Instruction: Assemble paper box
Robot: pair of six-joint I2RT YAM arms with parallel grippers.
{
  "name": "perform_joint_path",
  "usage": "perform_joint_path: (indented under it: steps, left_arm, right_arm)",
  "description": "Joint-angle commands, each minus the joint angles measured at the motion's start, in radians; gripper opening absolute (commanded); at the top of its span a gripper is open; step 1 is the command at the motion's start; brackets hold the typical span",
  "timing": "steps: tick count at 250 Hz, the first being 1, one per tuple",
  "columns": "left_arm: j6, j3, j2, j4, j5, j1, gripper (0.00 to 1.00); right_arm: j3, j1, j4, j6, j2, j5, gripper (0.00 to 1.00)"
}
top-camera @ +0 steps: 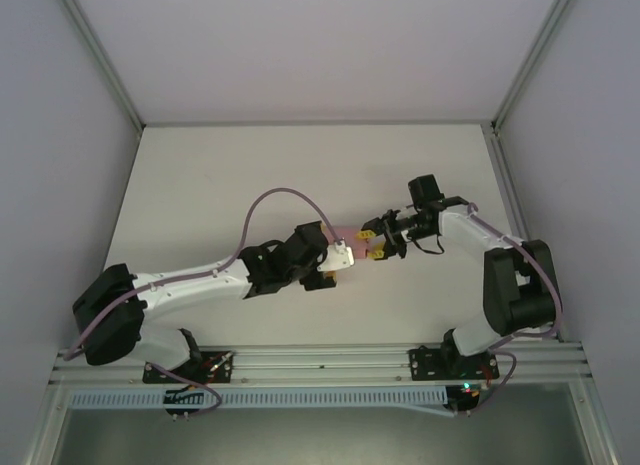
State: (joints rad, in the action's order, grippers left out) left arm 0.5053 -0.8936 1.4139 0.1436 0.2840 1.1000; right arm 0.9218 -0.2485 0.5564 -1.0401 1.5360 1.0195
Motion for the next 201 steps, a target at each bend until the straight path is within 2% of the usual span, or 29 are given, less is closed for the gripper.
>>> perform_joint_path:
  steps: [1, 41, 53, 63, 78, 90, 108, 140, 167, 201]
  left_arm:
    - [0.024, 0.008, -0.011, -0.001, -0.004, 0.003, 0.99]
    - [0.019, -0.014, -0.004, -0.001, 0.028, 0.004, 0.90]
    - [0.025, -0.013, -0.007, -0.013, 0.043, 0.005, 0.83]
    - [0.031, -0.013, -0.009, -0.020, 0.050, 0.004, 0.81]
    - [0.044, -0.004, -0.012, -0.041, 0.066, 0.005, 0.74]
    - [0.054, 0.001, -0.014, -0.052, 0.076, 0.005, 0.74]
    - [0.058, 0.001, -0.014, -0.064, 0.078, 0.004, 0.65]
    - [0.086, -0.002, -0.013, -0.100, 0.085, 0.003, 0.57]
    - [0.098, -0.011, -0.004, -0.104, 0.090, 0.003, 0.50]
    - [0.101, -0.013, 0.003, -0.097, 0.084, -0.005, 0.47]
  right_arm:
    - [0.024, 0.006, 0.039, 0.023, 0.005, 0.060, 0.32]
    - [0.031, 0.006, 0.142, 0.097, 0.014, 0.057, 0.32]
    - [0.030, 0.006, 0.163, 0.110, 0.016, 0.055, 0.32]
    - [0.029, 0.007, 0.176, 0.119, 0.018, 0.061, 0.32]
    - [0.032, 0.006, 0.187, 0.130, 0.014, 0.063, 0.32]
    - [0.034, 0.007, 0.185, 0.136, 0.009, 0.058, 0.33]
    - [0.028, 0.006, 0.181, 0.143, 0.009, 0.063, 0.35]
    - [0.016, 0.001, 0.173, 0.140, 0.006, 0.072, 0.37]
    - [0.015, 0.000, 0.168, 0.135, -0.009, 0.067, 0.43]
    - [0.009, -0.001, 0.169, 0.143, -0.025, 0.049, 0.50]
